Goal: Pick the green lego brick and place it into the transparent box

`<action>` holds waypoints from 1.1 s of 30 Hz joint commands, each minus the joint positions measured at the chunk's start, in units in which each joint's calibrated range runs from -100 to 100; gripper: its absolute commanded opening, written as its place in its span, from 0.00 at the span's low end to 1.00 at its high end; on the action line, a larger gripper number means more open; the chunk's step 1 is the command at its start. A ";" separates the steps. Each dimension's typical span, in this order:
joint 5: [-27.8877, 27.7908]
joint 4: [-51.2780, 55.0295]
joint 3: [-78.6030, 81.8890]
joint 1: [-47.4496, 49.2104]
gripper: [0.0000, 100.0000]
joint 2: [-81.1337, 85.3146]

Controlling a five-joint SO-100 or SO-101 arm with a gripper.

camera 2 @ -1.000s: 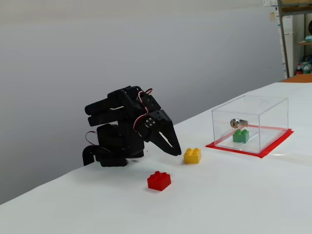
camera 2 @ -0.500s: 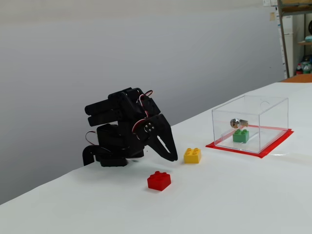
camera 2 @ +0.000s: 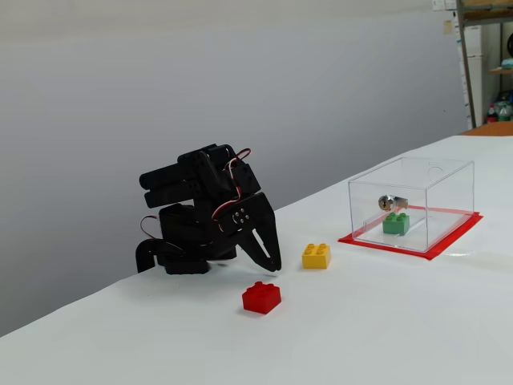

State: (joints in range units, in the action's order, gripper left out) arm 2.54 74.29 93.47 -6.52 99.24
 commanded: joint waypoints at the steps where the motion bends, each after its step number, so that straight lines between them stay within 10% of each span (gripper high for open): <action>1: -0.14 0.47 -1.15 1.08 0.02 0.59; 33: -0.04 0.47 -1.24 0.64 0.02 0.51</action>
State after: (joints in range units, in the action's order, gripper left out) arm 2.44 74.29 93.47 -5.56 99.24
